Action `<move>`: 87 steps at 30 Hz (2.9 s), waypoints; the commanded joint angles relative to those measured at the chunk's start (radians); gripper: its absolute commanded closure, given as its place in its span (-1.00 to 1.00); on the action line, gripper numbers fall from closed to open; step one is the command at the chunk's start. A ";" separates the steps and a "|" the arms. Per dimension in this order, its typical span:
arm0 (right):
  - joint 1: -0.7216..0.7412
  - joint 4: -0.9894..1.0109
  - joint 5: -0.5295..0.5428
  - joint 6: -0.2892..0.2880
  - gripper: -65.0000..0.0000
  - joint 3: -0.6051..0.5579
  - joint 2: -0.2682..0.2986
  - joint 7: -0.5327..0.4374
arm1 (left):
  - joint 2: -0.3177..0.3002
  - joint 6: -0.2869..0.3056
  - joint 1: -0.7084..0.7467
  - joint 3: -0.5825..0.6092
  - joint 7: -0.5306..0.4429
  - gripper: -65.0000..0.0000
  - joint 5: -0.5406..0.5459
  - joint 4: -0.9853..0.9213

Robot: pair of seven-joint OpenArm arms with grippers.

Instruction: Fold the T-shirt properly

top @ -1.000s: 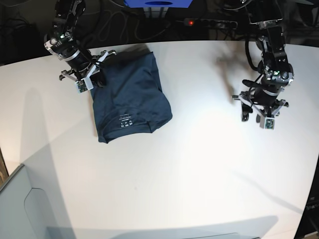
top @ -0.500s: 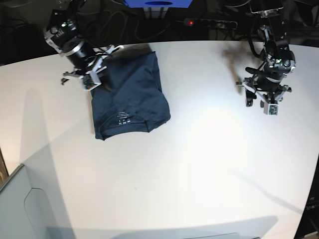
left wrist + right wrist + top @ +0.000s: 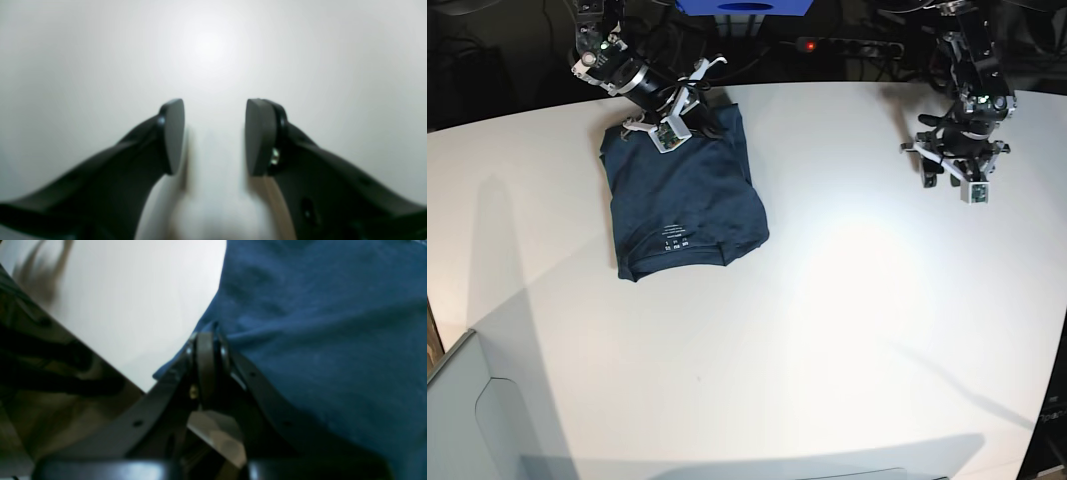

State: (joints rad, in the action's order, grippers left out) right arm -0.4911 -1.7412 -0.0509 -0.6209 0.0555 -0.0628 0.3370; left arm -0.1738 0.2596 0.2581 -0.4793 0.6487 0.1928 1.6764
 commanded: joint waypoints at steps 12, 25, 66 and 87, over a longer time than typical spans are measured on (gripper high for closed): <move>-0.022 0.071 0.013 -0.006 1.00 -0.121 0.042 -0.075 | -0.010 0.000 -0.003 -0.003 -0.019 0.13 0.006 0.020; -0.060 -0.242 0.016 -0.004 1.00 0.166 0.082 -0.097 | -0.005 0.002 0.140 -0.042 -0.019 0.13 0.009 0.153; -0.131 -0.165 0.196 -0.011 1.00 0.381 0.096 -0.034 | 0.148 0.004 0.467 -0.210 -0.022 0.97 0.234 0.192; -0.251 0.430 0.191 -0.009 1.00 0.278 0.185 -0.077 | 0.049 0.004 0.465 -0.012 -0.254 1.00 0.225 -0.398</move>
State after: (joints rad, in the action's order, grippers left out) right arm -0.7235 -1.2945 0.1299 -0.6193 0.3286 0.1162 0.2665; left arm -0.1223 0.2607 0.7055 -0.4854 0.3927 0.4133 1.2648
